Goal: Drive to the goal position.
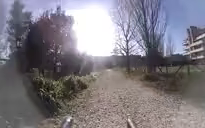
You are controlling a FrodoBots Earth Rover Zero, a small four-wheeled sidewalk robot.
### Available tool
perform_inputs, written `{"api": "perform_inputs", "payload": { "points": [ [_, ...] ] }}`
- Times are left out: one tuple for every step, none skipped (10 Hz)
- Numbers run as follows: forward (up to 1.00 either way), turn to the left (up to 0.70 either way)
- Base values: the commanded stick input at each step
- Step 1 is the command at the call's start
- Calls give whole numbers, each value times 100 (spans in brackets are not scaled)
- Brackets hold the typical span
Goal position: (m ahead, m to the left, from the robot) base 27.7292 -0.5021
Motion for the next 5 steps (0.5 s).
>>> {"api": "perform_inputs", "payload": {
  "points": [
    [50, 0],
    [50, 0],
    [50, 0],
    [50, 0],
    [50, 0]
  ]
}}
